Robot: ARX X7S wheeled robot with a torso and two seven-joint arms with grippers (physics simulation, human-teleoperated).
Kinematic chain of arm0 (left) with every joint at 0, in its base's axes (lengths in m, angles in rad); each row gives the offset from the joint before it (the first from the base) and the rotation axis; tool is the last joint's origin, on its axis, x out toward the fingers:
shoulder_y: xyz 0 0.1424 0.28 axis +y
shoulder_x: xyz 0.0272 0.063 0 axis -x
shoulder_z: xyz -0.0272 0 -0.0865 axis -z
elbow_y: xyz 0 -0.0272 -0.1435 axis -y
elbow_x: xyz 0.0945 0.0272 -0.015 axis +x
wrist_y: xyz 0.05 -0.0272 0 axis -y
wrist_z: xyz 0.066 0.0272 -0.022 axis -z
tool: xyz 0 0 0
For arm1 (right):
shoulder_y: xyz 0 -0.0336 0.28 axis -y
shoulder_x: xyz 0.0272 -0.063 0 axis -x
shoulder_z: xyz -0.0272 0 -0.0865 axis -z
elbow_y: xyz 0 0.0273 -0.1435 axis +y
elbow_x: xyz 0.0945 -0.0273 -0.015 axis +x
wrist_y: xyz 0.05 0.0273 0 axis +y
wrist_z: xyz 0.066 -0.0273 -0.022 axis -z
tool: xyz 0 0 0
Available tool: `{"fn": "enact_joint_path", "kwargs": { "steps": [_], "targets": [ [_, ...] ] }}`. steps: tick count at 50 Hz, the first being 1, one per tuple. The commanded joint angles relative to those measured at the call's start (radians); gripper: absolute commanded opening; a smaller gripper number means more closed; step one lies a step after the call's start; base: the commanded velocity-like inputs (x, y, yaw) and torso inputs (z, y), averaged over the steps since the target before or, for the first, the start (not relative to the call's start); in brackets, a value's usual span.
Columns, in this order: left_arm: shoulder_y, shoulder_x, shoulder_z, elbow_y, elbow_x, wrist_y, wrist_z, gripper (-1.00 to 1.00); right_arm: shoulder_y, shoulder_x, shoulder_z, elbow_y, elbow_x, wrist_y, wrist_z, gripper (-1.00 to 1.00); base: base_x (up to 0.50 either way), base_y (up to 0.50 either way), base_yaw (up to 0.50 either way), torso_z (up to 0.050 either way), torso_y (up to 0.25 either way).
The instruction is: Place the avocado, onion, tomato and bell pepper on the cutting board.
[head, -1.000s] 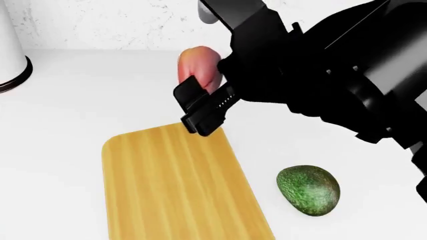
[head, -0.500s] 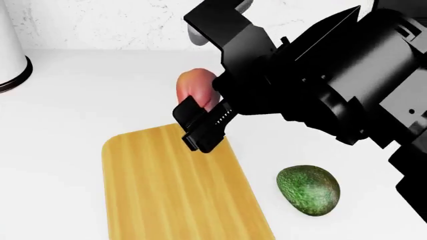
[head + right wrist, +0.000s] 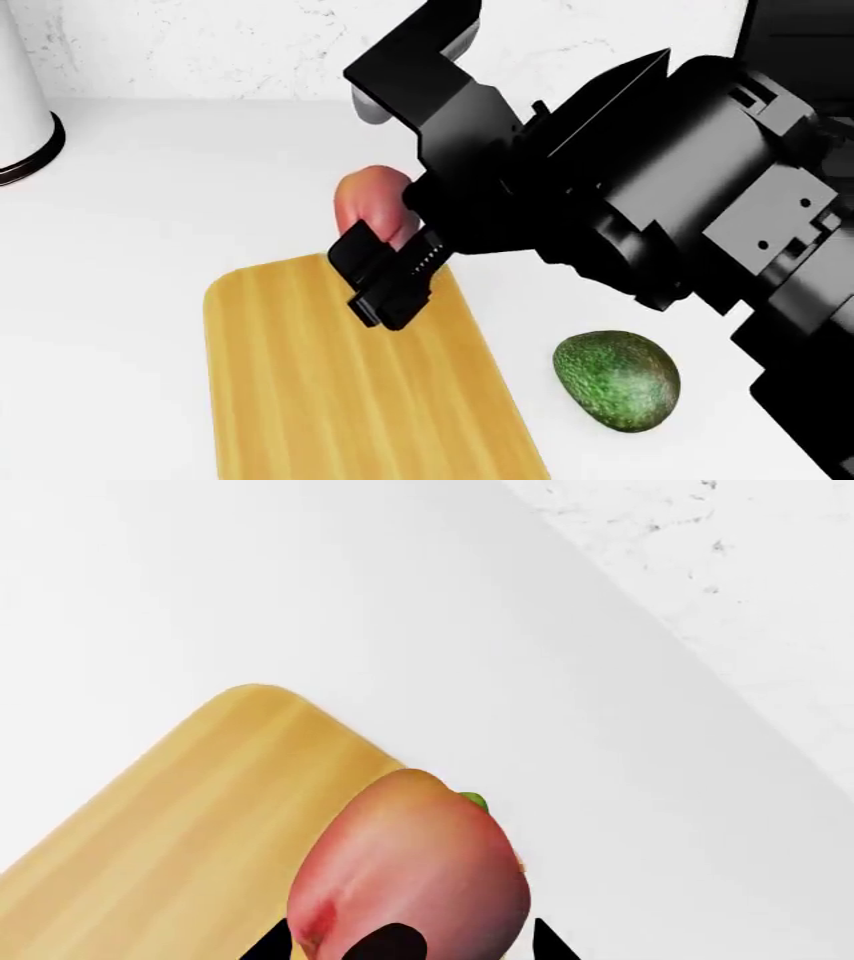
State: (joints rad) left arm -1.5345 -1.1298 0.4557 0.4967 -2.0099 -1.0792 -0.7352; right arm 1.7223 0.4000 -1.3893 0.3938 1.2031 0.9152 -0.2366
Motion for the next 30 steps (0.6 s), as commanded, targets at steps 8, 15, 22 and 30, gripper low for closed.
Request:
{"fn": "enact_joint_path", "kwargs": {
  "steps": [8,15,22,30],
  "targets": [
    [0.000,-0.011,-0.003,0.002,-0.013,0.013,-0.016,-1.00,-0.030,-0.016,-0.005,-0.002,-0.032,-0.025,-0.017,-1.00,0.00,0.00,0.00,0.000,0.000],
    [0.006,-0.015,-0.006,0.005,-0.013,0.017,-0.015,-1.00,-0.040,-0.018,-0.004,-0.008,-0.033,-0.031,-0.011,-1.00,0.00,0.00,0.00,0.000,0.000],
    [0.007,-0.020,-0.009,0.006,-0.012,0.018,-0.011,-1.00,-0.039,-0.025,-0.006,-0.001,-0.037,-0.032,-0.013,-1.00,0.00,0.00,0.00,0.000,0.000],
    [0.002,-0.020,-0.009,0.007,-0.017,0.018,-0.015,-1.00,-0.025,-0.008,0.002,-0.027,-0.030,-0.023,-0.005,1.00,0.00,0.00,0.00,0.000,0.000]
  ]
}}
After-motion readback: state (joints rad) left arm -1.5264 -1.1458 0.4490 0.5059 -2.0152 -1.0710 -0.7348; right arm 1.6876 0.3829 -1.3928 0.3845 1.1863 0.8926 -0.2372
